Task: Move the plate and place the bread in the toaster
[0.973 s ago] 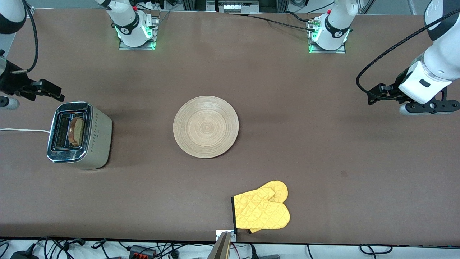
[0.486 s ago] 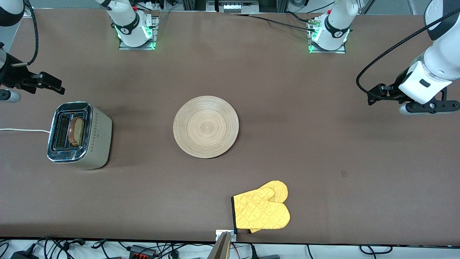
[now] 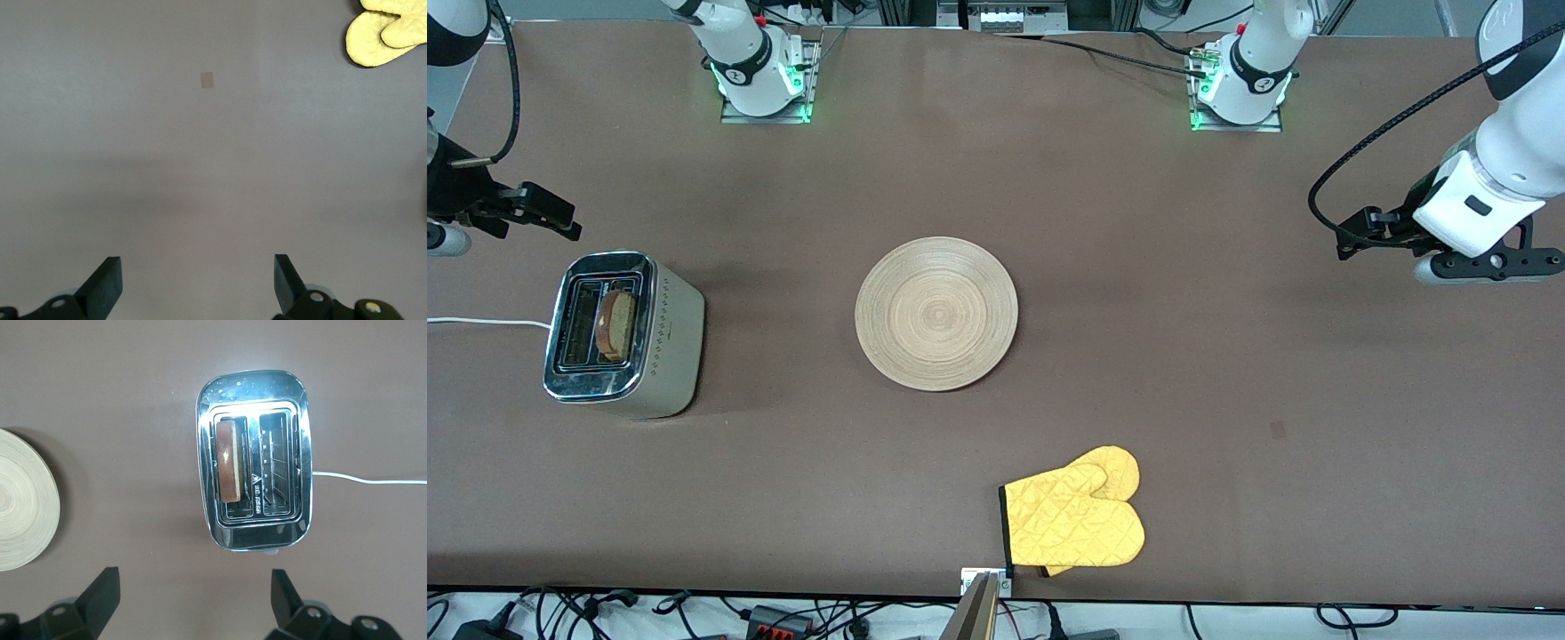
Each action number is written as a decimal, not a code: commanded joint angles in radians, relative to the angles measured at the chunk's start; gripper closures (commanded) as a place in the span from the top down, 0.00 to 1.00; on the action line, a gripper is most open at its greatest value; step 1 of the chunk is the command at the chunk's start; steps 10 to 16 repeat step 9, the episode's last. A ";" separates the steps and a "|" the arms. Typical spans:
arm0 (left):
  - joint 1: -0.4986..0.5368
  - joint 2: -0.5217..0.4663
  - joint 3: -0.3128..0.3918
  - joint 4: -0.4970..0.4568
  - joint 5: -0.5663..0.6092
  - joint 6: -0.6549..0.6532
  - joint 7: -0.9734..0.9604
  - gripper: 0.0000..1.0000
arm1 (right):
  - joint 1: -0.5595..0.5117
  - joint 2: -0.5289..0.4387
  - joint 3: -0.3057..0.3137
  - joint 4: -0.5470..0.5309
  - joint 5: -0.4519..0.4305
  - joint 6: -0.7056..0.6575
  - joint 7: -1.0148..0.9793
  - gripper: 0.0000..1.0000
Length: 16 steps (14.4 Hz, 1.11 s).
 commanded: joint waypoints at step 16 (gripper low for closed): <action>0.002 -0.020 0.002 -0.013 -0.010 0.002 0.003 1.00 | -0.002 -0.019 0.005 -0.014 -0.011 -0.007 0.000 1.00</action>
